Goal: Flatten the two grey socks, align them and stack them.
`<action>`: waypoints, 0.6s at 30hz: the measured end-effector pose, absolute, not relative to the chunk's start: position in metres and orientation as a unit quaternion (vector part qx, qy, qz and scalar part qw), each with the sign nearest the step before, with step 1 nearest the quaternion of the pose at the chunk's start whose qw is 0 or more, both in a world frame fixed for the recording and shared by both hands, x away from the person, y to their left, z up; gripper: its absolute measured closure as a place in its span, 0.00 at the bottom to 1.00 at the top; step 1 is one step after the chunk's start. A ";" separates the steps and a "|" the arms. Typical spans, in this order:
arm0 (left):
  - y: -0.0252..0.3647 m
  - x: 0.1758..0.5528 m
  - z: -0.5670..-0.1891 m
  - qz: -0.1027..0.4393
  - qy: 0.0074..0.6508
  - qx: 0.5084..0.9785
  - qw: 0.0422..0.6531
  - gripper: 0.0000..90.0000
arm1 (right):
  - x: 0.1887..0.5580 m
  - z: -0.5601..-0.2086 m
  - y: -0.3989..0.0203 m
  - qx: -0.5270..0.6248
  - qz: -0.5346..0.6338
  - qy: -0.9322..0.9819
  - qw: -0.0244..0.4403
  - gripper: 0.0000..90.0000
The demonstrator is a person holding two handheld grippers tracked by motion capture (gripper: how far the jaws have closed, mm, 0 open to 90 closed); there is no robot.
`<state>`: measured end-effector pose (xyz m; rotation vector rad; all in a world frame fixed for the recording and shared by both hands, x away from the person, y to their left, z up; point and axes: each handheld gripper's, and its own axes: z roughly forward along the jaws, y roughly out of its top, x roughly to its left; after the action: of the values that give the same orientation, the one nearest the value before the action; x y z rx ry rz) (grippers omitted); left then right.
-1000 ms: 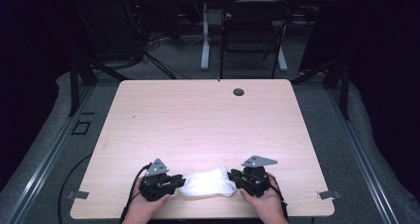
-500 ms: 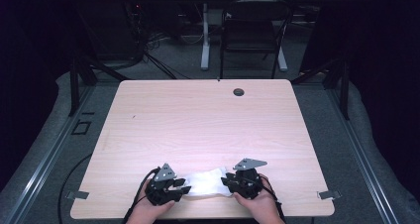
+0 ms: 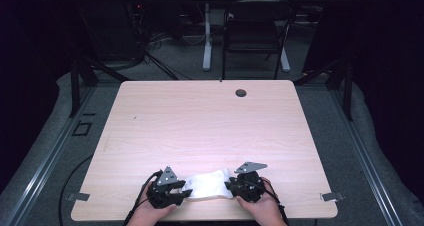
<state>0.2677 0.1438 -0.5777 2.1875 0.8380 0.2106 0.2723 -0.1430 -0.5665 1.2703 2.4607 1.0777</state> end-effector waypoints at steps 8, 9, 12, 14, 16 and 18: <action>0.143 0.267 -0.578 0.092 0.324 0.862 0.379 0.65 | 0.271 -0.570 -0.144 0.425 0.349 0.831 0.085 0.82; 0.143 0.267 -0.577 0.094 0.324 0.862 0.378 0.66 | 0.271 -0.570 -0.144 0.423 0.347 0.832 0.089 0.82; 0.144 0.267 -0.575 0.097 0.326 0.860 0.380 0.67 | 0.270 -0.570 -0.143 0.424 0.349 0.831 0.087 0.82; 0.145 0.267 -0.570 0.100 0.330 0.853 0.392 0.67 | 0.271 -0.570 -0.143 0.428 0.346 0.831 0.086 0.82; 0.145 0.266 -0.566 0.096 0.329 0.849 0.403 0.67 | 0.271 -0.570 -0.143 0.428 0.346 0.831 0.084 0.82; 0.145 0.264 -0.562 0.091 0.323 0.848 0.410 0.67 | 0.271 -0.570 -0.143 0.429 0.346 0.830 0.084 0.82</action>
<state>0.2637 0.1452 -0.5621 2.1353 0.8129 0.2299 0.2706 -0.1432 -0.5702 1.2802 2.4771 1.0340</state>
